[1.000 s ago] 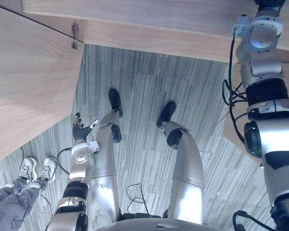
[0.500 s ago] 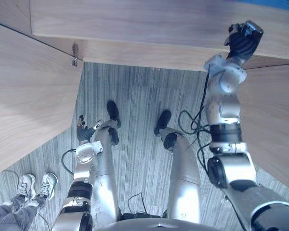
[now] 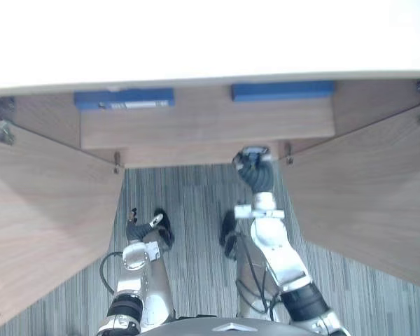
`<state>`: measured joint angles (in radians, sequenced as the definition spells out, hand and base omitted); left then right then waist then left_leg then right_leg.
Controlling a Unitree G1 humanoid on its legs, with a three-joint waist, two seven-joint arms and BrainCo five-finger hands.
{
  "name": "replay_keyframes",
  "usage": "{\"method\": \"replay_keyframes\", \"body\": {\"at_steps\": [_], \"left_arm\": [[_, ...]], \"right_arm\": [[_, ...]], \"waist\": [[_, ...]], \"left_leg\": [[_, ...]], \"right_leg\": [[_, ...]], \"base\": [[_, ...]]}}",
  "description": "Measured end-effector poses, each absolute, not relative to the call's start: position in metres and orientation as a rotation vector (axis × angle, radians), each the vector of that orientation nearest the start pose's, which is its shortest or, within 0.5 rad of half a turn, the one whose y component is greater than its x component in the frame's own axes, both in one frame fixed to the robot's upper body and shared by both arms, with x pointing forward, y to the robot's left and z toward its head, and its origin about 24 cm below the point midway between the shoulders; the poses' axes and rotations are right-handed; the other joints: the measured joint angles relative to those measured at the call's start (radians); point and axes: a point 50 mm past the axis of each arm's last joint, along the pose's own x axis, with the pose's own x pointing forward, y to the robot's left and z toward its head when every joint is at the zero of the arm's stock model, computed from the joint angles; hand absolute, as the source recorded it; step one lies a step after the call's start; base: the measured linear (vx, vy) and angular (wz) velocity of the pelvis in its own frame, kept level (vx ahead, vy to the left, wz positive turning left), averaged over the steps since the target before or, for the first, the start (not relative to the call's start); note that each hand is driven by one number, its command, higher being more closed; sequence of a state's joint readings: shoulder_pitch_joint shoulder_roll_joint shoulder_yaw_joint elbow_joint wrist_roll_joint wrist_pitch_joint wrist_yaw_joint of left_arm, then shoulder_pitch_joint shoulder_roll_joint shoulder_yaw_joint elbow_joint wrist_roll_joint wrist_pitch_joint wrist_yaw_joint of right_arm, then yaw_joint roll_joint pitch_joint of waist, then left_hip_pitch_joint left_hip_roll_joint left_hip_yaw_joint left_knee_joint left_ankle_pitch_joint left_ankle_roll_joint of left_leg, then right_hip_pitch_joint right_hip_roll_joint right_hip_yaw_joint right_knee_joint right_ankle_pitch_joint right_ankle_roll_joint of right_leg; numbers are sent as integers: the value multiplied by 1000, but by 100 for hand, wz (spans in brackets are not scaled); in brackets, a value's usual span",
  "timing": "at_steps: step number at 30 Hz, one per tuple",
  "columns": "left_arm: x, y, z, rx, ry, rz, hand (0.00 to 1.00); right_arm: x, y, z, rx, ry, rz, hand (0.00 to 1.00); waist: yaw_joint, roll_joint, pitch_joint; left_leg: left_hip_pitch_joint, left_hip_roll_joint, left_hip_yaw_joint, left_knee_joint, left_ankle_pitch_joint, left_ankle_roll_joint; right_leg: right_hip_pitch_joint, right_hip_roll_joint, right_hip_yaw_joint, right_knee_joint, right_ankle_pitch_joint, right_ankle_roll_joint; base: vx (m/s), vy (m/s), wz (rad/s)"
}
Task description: Walk over to the cabinet, pick up the folder, carry it to the office cabinet, place the folder inside the office cabinet, then close the office cabinet door
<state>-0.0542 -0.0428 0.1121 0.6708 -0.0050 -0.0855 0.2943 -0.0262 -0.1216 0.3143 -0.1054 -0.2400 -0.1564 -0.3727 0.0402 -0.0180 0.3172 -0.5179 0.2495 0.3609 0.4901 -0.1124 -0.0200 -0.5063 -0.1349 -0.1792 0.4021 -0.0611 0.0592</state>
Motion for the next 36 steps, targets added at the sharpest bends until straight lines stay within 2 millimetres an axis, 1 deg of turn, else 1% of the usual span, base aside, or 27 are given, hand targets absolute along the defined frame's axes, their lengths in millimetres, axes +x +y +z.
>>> {"method": "replay_keyframes", "body": {"at_steps": [2,3,4,5,6,8,9,10,11,13,15,17,18,19,21,22,25,30,33,35,36], "left_arm": [[199,170,-103,77,637,324,0],[197,171,-106,88,655,314,0],[194,174,-109,115,674,303,0],[192,177,-111,134,684,299,0],[191,179,-111,141,687,300,0],[184,186,-116,174,717,291,0],[182,187,-117,180,724,283,0],[176,189,-120,193,741,276,0],[173,190,-122,198,752,273,0],[156,192,-131,210,816,261,0],[145,191,-138,216,861,247,0],[134,191,-143,216,899,232,0],[128,192,-145,222,923,230,0],[125,193,-147,230,937,227,0],[120,193,-149,235,955,221,0],[117,192,-151,236,971,215,0],[114,191,-152,235,991,209,0],[114,188,-153,252,995,174,0],[114,188,-153,250,995,168,0],[114,188,-153,249,996,165,0],[113,188,-154,249,999,164,0]], "right_arm": [[243,-109,38,-372,-167,32,100],[242,-111,25,-392,-111,45,100],[240,-118,0,-447,1,58,100],[236,-125,-21,-485,99,70,100],[234,-129,-29,-493,143,69,100],[223,-142,-57,-522,287,60,100],[220,-145,-63,-533,317,57,100],[213,-150,-74,-561,378,60,100],[210,-152,-79,-571,407,60,0],[196,-160,-98,-567,525,47,0],[187,-165,-108,-557,597,28,0],[179,-168,-115,-543,654,9,0],[172,-170,-119,-536,684,-1,0],[165,-172,-123,-535,713,-8,0],[157,-175,-127,-531,751,-17,0],[151,-177,-131,-523,783,-29,0],[143,-180,-136,-500,829,-57,0],[140,-186,-137,-441,858,-122,0],[143,-193,-134,-423,848,-165,0],[150,-199,-126,-390,802,-217,0],[155,-204,-119,-376,761,-255,0]], "waist": [[-17,-8,-58],[-20,-9,-70],[-25,-9,-77],[-25,-8,-78],[-25,-8,-79],[-28,-10,-90],[-28,-10,-93],[-30,-11,-106],[-31,-13,-115],[-32,-21,-154],[-31,-32,-175],[-30,-42,-195],[-28,-45,-204],[-27,-45,-216],[-28,-42,-236],[-33,-41,-239],[-42,-40,-242],[-44,-33,-253],[-44,-28,-254],[-55,-26,-255],[-62,-25,-255]], "left_leg": [[87,-43,12,-98,26,-9],[102,-54,10,-120,36,-8],[143,-72,9,-170,58,-11],[178,-86,4,-210,74,-14],[193,-93,-2,-228,80,-15],[244,-110,-5,-273,96,-15],[257,-114,-6,-283,97,-16],[285,-122,-6,-301,99,-17],[296,-126,-6,-309,101,-17],[342,-139,-5,-347,108,-17],[380,-152,-7,-384,120,-20],[424,-171,-13,-441,132,-27],[455,-188,-37,-482,144,-29],[482,-201,-58,-520,156,-28],[507,-211,-61,-567,171,-21],[517,-216,-63,-575,173,-23],[539,-222,-62,-576,171,-23],[542,-227,-53,-576,166,-19],[569,-226,-17,-576,155,-21],[583,-225,11,-575,144,-26],[592,-224,31,-575,139,-28]], "right_leg": [[77,-1,8,-89,25,12],[94,-1,9,-114,35,15],[138,-1,8,-166,59,18],[178,1,8,-211,80,21],[195,1,8,-231,90,22],[253,2,11,-295,119,25],[268,2,12,-309,124,25],[296,1,16,-333,133,27],[308,1,20,-344,137,29],[344,-1,33,-376,145,31],[368,-4,39,-397,145,26],[384,-5,59,-411,141,33],[396,-6,69,-415,140,33],[405,-6,78,-420,140,34],[409,-5,87,-425,139,34],[422,-7,87,-430,139,35],[442,-11,93,-434,137,39],[449,-12,116,-441,149,48],[456,-5,156,-448,156,46],[453,0,184,-448,158,44],[450,3,204,-448,159,43]], "base": [[158,7,-3],[166,-8,7],[150,3,4],[115,14,2],[91,28,-4],[71,38,-7],[45,39,-7],[23,31,-6],[19,37,-10],[6,28,-10],[-30,20,-11],[-40,26,-20],[-31,37,-23],[-17,32,-22],[-1,32,-12],[9,36,-5],[0,0,0],[25,4,-6],[12,2,-38],[-5,-1,-45],[-9,-3,-42]]}}
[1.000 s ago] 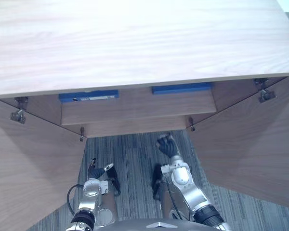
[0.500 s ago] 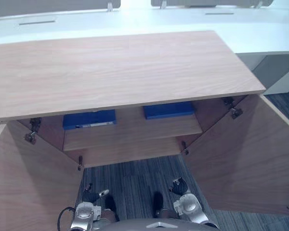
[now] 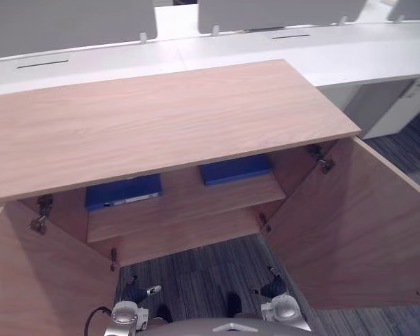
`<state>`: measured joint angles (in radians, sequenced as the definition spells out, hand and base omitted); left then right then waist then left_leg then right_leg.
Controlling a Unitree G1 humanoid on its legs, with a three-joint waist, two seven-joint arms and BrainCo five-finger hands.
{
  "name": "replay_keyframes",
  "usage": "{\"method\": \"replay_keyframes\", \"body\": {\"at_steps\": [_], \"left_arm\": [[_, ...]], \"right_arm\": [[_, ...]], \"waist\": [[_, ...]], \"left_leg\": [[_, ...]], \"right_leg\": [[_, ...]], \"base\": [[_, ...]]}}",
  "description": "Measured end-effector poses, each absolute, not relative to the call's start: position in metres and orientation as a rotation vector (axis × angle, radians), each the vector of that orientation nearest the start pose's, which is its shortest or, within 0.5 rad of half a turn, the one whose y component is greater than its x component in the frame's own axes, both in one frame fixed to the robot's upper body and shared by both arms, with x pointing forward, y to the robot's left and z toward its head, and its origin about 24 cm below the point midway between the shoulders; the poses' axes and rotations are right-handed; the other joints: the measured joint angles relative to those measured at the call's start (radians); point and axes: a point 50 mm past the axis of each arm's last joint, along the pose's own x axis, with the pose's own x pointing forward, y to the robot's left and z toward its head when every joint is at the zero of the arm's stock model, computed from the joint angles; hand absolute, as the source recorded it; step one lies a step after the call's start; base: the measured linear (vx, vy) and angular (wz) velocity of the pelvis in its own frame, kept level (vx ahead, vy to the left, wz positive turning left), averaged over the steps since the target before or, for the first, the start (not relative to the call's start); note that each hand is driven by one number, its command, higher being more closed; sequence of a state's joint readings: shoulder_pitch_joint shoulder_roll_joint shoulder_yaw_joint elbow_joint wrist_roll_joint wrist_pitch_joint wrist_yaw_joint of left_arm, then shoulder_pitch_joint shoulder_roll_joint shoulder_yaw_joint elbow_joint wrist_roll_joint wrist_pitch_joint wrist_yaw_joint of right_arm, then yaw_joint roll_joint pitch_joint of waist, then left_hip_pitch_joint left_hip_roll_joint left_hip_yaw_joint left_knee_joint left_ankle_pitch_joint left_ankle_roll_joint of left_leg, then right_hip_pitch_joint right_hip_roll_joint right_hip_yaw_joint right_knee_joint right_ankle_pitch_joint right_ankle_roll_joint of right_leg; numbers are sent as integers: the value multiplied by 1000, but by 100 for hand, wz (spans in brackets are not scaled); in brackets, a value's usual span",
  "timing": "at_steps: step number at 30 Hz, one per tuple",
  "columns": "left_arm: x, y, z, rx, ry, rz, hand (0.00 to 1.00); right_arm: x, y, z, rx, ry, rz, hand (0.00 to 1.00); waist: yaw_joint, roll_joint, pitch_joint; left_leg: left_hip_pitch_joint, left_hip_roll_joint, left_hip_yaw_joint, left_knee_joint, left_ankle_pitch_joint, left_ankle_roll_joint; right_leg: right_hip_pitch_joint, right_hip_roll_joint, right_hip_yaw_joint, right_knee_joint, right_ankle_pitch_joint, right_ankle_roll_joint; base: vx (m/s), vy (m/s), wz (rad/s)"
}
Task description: Walk over to the cabinet, pick up the folder, carry it to the office cabinet, place the folder inside the office cabinet, then close the office cabinet door
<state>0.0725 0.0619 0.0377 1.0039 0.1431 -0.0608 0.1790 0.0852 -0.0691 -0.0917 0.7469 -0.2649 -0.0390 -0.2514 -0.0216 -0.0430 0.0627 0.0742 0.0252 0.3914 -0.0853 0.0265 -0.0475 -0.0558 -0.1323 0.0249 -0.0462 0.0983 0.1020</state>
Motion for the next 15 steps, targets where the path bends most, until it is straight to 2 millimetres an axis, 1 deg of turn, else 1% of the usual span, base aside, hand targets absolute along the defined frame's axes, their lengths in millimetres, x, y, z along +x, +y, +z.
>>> {"method": "replay_keyframes", "body": {"at_steps": [1,2,4,6,7,8,9,10,12,14,15], "left_arm": [[113,188,-154,248,1001,158,0],[113,187,-154,250,1002,155,0],[113,187,-154,260,1003,145,0],[112,187,-154,261,1008,146,0],[112,187,-154,260,1011,145,0],[110,187,-155,259,1017,146,0],[108,188,-155,259,1021,146,0],[104,187,-156,257,1033,148,0],[101,188,-157,251,1044,155,0],[93,190,-159,220,1066,194,0],[91,190,-159,214,1070,203,0]], "right_arm": [[158,-211,-113,-363,727,-300,0],[160,-215,-109,-358,709,-323,0],[160,-232,-95,-307,642,-443,0],[160,-242,-86,-281,602,-502,0],[156,-253,-80,-247,576,-583,0],[151,-259,-77,-229,566,-633,0],[150,-263,-73,-216,547,-671,0],[144,-272,-65,-181,512,-747,0],[139,-282,-60,-156,485,-819,0],[133,-295,-49,-119,432,-917,0],[132,-299,-46,-112,415,-936,0]], "waist": [[-12,1,0],[-15,1,0],[-33,4,-6],[-41,7,-9],[-53,10,-10],[-56,13,-11],[-60,15,-13],[-68,20,-18],[-79,24,-18],[-93,29,-21],[-96,31,-21]], "left_leg": [[7,0,15,0,-6,-2],[12,0,23,0,-10,-2],[19,-1,44,6,-20,-6],[20,-2,59,6,-24,-6],[32,-2,77,6,-31,-9],[40,0,87,6,-37,-11],[46,1,94,6,-41,-13],[57,2,115,6,-50,-15],[70,3,138,6,-59,-18],[92,8,183,7,-74,-25],[97,10,194,7,-78,-27]], "right_leg": [[-1,2,14,0,1,0],[-1,3,21,0,1,0],[-12,6,42,2,1,-1],[-16,7,55,1,2,-3],[-15,12,74,2,3,-3],[-15,14,78,1,3,-4],[-14,16,81,2,2,-4],[-15,22,102,2,2,-4],[-15,27,124,3,2,-5],[-17,38,158,7,0,-8],[-18,42,167,7,-1,-9]], "base": [[-12,-2,-44],[-10,-7,-34],[-11,-8,-32],[8,-11,-30],[13,-14,-37],[0,-15,-36],[5,-27,-42],[15,-31,-40],[18,-25,-44],[16,-20,-52],[21,-24,-57]]}}
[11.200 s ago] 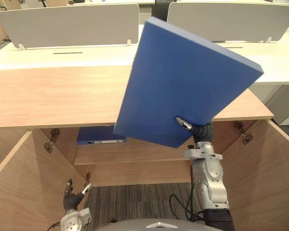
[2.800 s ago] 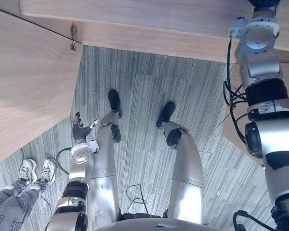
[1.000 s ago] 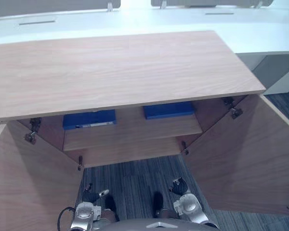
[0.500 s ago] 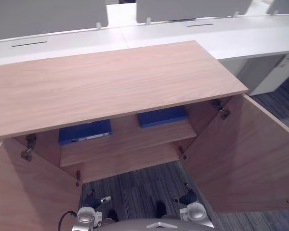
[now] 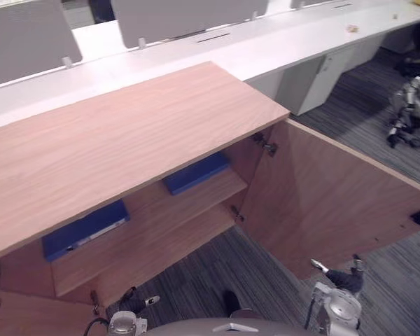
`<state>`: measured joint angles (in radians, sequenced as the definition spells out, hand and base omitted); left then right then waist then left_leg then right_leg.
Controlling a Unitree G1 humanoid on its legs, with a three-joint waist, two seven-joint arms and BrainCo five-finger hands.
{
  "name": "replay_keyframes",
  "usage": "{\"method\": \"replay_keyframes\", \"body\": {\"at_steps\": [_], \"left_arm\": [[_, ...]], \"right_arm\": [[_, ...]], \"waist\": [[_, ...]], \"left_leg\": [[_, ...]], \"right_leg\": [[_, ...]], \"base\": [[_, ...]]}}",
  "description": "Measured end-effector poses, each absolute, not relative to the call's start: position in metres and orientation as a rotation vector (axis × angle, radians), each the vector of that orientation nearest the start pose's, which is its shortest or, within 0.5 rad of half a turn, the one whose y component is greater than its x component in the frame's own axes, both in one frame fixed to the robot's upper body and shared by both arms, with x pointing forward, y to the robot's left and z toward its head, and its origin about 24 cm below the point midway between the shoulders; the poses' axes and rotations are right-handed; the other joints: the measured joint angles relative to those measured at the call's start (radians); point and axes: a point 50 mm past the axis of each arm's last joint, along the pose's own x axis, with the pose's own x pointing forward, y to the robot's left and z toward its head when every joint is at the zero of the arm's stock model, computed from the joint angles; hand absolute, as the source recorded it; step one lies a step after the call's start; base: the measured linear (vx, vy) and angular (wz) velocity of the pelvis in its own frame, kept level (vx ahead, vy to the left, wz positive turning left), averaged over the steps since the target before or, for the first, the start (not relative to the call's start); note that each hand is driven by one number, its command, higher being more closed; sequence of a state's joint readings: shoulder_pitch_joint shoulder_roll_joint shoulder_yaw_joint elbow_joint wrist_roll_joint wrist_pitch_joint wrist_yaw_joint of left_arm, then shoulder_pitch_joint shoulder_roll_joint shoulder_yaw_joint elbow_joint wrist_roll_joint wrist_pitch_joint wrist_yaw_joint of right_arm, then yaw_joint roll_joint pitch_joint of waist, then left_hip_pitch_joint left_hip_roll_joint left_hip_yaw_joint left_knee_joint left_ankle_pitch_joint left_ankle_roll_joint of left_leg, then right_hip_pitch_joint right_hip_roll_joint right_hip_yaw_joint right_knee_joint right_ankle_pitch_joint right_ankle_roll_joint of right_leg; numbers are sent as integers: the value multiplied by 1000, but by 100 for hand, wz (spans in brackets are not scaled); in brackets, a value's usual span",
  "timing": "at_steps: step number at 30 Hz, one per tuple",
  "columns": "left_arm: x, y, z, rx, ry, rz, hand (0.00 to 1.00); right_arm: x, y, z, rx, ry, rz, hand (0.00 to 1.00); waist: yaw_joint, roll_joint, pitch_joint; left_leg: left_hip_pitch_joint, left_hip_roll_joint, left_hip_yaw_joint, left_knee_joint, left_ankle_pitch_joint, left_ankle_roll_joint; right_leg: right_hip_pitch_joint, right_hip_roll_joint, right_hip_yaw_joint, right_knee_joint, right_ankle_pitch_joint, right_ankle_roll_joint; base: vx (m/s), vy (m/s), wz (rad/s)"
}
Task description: Walk over to the cabinet, pick up the folder, carry it to the office cabinet, place the folder inside the office cabinet, then close the office cabinet door
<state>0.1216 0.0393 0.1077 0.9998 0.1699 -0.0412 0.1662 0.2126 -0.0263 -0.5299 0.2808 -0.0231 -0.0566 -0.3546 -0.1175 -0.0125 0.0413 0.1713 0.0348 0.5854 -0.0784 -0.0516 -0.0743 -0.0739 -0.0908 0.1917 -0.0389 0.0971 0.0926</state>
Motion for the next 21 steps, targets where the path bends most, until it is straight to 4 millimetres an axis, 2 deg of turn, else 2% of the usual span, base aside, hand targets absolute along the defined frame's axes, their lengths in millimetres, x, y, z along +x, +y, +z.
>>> {"method": "replay_keyframes", "body": {"at_steps": [3,8,10,15,16,18,19,21], "left_arm": [[89,187,-160,187,1075,218,0],[89,179,-161,146,1078,188,0],[95,173,-160,146,1060,158,0],[103,165,-158,160,1029,107,0],[104,164,-157,164,1020,99,0],[106,162,-156,165,1007,72,0],[108,160,-155,168,998,58,0],[108,156,-155,175,993,33,0]], "right_arm": [[132,-313,-31,-66,327,-1004,0],[149,-338,-3,-29,176,-1037,0],[167,-354,23,-65,65,-1023,0],[196,-373,68,-61,-118,-994,0],[202,-375,75,-64,-142,-982,0],[214,-378,85,-89,-157,-947,0],[223,-379,91,-108,-164,-913,0],[231,-381,99,-132,-169,-874,0]], "waist": [[-7,10,-6],[-37,32,3],[-54,54,12],[-68,97,43],[-70,112,48],[-70,119,61],[-69,134,71],[-71,144,78]], "left_leg": [[12,5,75,0,-18,-11],[14,23,154,64,-66,-16],[5,25,168,80,-82,-15],[-16,24,186,105,-104,-13],[-21,23,188,110,-107,-13],[-34,21,197,117,-112,-13],[-34,18,205,120,-115,-13],[-51,19,210,133,-123,-11]], "right_leg": [[-38,25,67,26,-5,-6],[-54,49,141,28,3,7],[-67,52,159,27,6,10],[-88,51,183,18,13,21],[-92,49,186,16,15,24],[-105,49,197,12,19,29],[-106,48,207,6,24,33],[-116,43,213,-10,34,37]], "base": [[30,-32,-71],[60,-58,-50],[43,-55,-27],[0,-61,-16],[-15,-60,-9],[-20,-44,-15],[-39,-66,-18],[-33,-68,-14]]}}
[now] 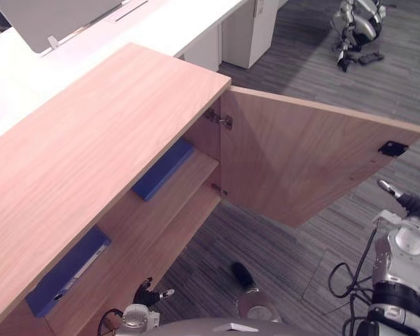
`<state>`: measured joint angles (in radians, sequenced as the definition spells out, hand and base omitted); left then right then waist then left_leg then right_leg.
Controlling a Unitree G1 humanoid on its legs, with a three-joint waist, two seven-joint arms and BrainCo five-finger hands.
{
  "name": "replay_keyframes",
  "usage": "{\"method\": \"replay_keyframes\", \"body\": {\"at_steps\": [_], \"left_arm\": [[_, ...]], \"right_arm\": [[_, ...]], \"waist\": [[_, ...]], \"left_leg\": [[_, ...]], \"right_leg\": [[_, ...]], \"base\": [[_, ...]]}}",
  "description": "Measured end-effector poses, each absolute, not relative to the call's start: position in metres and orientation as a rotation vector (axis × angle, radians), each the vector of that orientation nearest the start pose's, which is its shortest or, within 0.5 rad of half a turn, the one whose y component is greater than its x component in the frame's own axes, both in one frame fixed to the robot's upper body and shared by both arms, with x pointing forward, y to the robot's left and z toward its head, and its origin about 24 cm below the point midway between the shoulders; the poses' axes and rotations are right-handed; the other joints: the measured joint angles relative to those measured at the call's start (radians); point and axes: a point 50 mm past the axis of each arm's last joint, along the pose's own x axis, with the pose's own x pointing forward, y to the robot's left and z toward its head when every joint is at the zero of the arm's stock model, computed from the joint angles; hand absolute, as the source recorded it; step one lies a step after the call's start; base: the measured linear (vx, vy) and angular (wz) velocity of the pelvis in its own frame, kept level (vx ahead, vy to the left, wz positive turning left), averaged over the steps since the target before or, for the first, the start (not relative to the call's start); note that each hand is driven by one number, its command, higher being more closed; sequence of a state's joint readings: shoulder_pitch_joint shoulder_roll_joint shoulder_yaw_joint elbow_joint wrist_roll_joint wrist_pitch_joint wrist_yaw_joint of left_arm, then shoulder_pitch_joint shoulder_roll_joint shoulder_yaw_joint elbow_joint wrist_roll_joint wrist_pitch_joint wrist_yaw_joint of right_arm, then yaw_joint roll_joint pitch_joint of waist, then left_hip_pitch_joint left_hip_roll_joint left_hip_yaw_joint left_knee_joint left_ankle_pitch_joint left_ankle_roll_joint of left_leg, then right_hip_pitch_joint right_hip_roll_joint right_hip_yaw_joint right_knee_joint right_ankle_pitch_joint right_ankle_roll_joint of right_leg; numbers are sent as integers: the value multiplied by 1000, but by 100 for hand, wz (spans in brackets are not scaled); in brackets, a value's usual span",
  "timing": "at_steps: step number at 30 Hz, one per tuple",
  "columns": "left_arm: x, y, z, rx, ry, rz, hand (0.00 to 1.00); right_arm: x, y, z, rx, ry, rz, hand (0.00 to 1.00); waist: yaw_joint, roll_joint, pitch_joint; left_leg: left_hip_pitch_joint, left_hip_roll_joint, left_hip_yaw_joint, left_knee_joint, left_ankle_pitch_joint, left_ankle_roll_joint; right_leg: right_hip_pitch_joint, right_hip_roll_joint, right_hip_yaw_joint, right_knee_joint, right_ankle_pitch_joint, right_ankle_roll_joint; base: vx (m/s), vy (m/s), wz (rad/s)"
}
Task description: Walk over to the cabinet, pick up the folder, carry it to the office cabinet, place the folder inside the office cabinet, then close the office cabinet door
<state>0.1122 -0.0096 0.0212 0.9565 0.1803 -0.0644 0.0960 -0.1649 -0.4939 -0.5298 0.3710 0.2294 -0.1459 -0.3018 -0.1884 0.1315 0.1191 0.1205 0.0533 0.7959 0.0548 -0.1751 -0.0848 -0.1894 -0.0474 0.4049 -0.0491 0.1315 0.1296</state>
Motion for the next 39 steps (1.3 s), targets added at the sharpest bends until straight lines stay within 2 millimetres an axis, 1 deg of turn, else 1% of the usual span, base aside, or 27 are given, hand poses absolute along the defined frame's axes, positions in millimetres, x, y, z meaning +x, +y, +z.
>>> {"method": "replay_keyframes", "body": {"at_steps": [2,5,6,8,9,12,15,16,18,20,23,26,28,32,34,36,39], "left_arm": [[110,153,-155,185,984,9,0],[110,151,-154,189,978,-6,0],[110,149,-154,193,975,-20,0],[110,149,-154,200,969,-36,0],[110,152,-154,208,967,-36,0],[111,155,-153,224,956,-40,0],[111,154,-153,228,953,-50,0],[111,153,-153,230,952,-57,0],[111,151,-153,234,950,-68,0],[112,150,-153,237,947,-78,0],[112,149,-153,240,945,-82,0],[111,148,-153,243,947,-90,0],[111,148,-153,243,945,-90,0],[112,148,-153,244,943,-90,0],[112,148,-153,261,942,-98,0],[112,148,-153,268,942,-101,0],[112,152,-153,292,940,-102,0]], "right_arm": [[241,-383,106,-175,-162,-816,0],[251,-382,111,-207,-148,-774,0],[256,-381,116,-224,-155,-751,0],[261,-380,120,-249,-152,-718,0],[266,-377,121,-258,-149,-692,0],[269,-376,124,-257,-159,-685,0],[273,-377,126,-276,-145,-678,0],[276,-378,129,-290,-143,-671,0],[279,-380,134,-290,-151,-679,0],[280,-385,140,-319,-149,-684,0],[281,-388,144,-343,-147,-685,0],[281,-388,145,-342,-149,-684,0],[281,-388,145,-342,-150,-684,0],[280,-388,148,-342,-167,-692,0],[270,-388,154,-349,-209,-697,0],[266,-385,155,-371,-225,-686,0],[256,-370,151,-418,-261,-660,0]], "waist": [[-1,17,11],[-1,27,33],[-2,34,41],[1,41,44],[2,41,44],[0,43,43],[1,52,42],[7,54,41],[9,58,42],[13,67,46],[11,75,45],[15,73,47],[17,66,51],[13,65,52],[11,65,52],[5,64,53],[-5,56,52]], "left_leg": [[-14,-3,2,1,-1,1],[-18,0,1,21,-12,-4],[-25,6,1,39,-22,-6],[-37,13,1,57,-31,-5],[-41,21,-1,67,-35,-8],[-49,29,-17,68,-35,-8],[-51,33,-32,68,-35,-8],[-53,33,-33,66,-35,-8],[-56,33,-48,66,-35,-8],[-57,30,-62,66,-36,-7],[-67,21,-86,67,-37,-5],[-68,17,-91,72,-37,-3],[-72,16,-106,76,-37,-2],[-79,19,-127,82,-35,1],[-82,21,-137,82,-34,3],[-79,22,-142,82,-34,3],[-62,28,-142,80,-34,3]], "right_leg": [[-16,-2,11,-5,7,4],[-20,0,18,-6,8,5],[-21,0,19,-9,8,4],[-24,-2,19,-22,5,-8],[-25,-1,14,-31,9,-13],[-25,2,-9,-31,10,-15],[-20,2,-34,-30,17,-9],[-19,2,-40,-30,19,-10],[-18,-1,-69,-30,24,-10],[-17,-6,-99,-27,27,-10],[-19,-19,-114,-27,29,-6],[-19,-23,-115,-27,31,-5],[-18,-26,-121,-29,32,-6],[-14,-31,-143,-30,31,-7],[-12,-31,-153,-30,31,-7],[-5,-31,-160,-30,32,-6],[11,-23,-164,-30,32,-6]], "base": [[-23,-60,-11],[-18,-63,-10],[-32,-70,-7],[-35,-95,-6],[-21,-92,-4],[2,-73,10],[12,-78,13],[-8,-62,6],[-19,-60,8],[-48,-57,6],[-83,-57,10],[-120,-64,3],[-89,-62,6],[-87,-82,14],[-64,-82,13],[-39,-67,6],[-43,-63,-5]]}}
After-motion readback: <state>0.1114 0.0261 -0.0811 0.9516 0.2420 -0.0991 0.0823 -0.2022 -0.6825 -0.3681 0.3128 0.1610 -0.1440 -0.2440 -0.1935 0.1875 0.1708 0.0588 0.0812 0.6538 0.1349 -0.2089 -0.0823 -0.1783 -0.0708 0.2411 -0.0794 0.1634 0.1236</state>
